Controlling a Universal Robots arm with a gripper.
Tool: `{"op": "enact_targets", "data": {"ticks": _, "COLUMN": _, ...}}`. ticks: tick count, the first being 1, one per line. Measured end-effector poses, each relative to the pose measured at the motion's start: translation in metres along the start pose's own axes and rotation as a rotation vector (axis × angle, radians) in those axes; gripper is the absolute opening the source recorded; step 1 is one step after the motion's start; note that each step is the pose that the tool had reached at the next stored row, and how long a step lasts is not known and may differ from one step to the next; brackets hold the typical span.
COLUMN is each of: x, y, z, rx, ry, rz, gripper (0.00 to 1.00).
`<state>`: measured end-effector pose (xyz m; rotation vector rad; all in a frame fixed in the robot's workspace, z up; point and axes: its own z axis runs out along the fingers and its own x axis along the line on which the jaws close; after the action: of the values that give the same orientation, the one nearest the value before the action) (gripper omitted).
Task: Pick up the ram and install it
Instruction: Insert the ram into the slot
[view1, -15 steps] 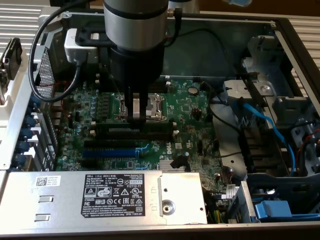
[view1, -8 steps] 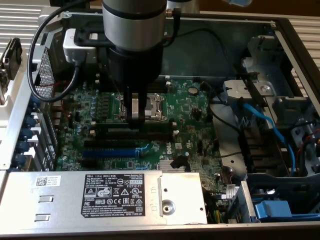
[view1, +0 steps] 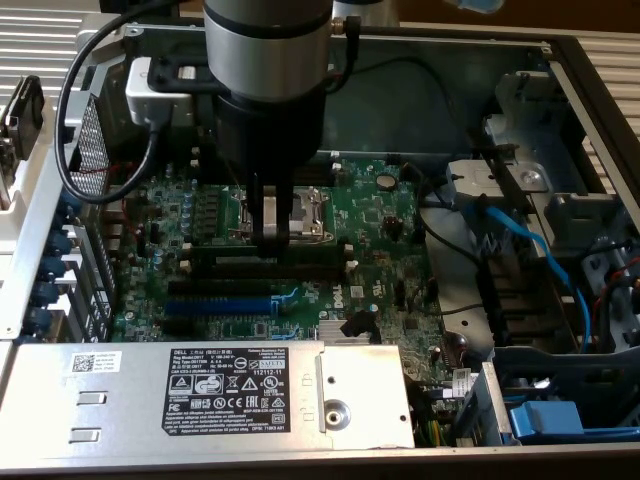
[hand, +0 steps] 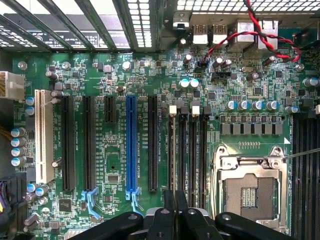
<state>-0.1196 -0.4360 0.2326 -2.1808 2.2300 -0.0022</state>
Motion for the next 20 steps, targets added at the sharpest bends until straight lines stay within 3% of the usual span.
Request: {"op": "enact_targets", "data": {"ticks": 20, "x": 0.0000, "y": 0.0001, "z": 0.0025, "rx": -0.0001, "ry": 0.0012, "rz": 0.000, "gripper": 0.12}}
